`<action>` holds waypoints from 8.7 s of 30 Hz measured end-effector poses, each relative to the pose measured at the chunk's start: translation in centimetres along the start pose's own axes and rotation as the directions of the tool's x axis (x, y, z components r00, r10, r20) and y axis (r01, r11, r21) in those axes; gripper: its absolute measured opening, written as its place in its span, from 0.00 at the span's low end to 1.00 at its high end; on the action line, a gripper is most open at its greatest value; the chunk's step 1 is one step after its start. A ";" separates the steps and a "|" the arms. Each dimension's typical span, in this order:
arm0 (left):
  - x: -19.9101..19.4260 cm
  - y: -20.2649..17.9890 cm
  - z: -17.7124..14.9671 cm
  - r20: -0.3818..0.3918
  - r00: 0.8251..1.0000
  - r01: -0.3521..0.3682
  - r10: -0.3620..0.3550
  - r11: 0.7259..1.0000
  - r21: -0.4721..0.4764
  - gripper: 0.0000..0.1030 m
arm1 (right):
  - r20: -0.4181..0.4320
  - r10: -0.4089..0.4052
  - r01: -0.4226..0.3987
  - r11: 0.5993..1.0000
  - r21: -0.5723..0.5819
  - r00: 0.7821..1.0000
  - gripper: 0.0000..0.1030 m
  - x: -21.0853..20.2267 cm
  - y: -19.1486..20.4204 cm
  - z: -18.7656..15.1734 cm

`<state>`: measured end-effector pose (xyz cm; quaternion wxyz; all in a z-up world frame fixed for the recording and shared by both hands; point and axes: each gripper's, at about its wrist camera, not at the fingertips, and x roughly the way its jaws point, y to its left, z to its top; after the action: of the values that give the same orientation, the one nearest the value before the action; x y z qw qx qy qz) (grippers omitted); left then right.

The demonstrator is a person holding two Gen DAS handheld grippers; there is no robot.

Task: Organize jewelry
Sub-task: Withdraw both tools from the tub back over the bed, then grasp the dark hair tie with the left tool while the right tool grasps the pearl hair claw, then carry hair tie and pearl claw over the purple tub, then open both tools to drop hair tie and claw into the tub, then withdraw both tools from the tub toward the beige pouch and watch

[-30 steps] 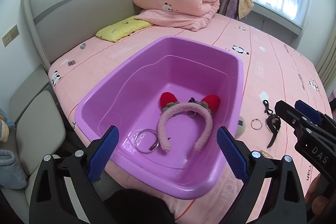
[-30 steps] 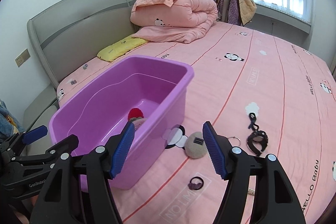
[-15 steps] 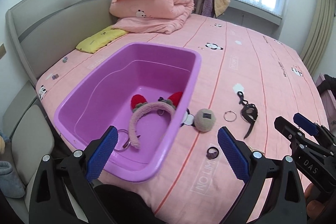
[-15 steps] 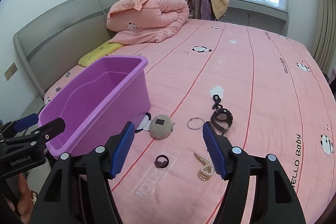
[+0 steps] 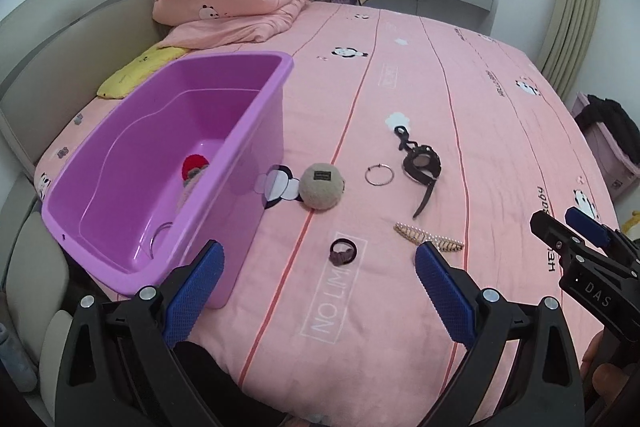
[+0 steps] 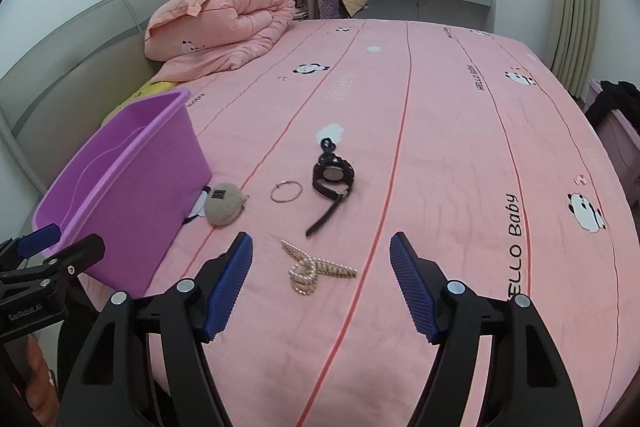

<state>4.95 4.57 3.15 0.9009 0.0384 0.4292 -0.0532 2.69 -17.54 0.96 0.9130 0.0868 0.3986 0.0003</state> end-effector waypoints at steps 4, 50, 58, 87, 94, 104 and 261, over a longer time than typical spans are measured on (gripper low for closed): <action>2.3 -0.9 -1.8 -0.040 0.999 0.001 0.000 1.000 0.019 0.92 | -0.056 -0.003 0.005 1.000 0.030 0.998 0.67 1.8 -1.5 -2.0; 19.6 -0.7 -4.6 -0.267 0.963 -0.051 0.032 0.996 -0.067 0.92 | -0.265 0.147 -0.240 0.901 -0.362 0.953 0.75 18.3 1.2 -4.2; 20.3 -0.6 -4.6 -0.263 0.964 -0.052 0.032 0.996 -0.070 0.92 | -0.296 0.158 -0.267 0.888 -0.375 0.942 0.75 20.9 1.3 -4.0; 22.1 -4.1 -4.1 -0.199 0.979 -0.037 0.044 0.999 0.040 0.45 | -0.200 0.205 -0.224 0.971 -0.080 0.958 0.66 19.4 -1.7 -4.7; 21.4 -4.2 -3.9 -0.197 0.980 0.000 0.008 0.999 0.040 0.20 | -0.202 0.212 -0.224 0.974 -0.035 0.956 0.56 18.4 -2.0 -4.8; 18.6 -4.1 -3.8 -0.161 0.987 0.007 0.001 0.999 0.048 0.19 | -0.169 0.219 -0.218 0.976 0.026 0.961 0.54 16.1 -3.0 -5.0; 3.2 23.1 3.2 -0.050 0.958 -0.282 0.281 0.905 -0.319 0.87 | -0.231 0.411 -0.459 0.862 -0.218 0.882 0.67 13.2 30.7 11.4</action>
<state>12.44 26.94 3.19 0.8925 -0.0479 0.4233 0.1482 22.10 11.82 3.89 0.8535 0.0510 0.4440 0.2681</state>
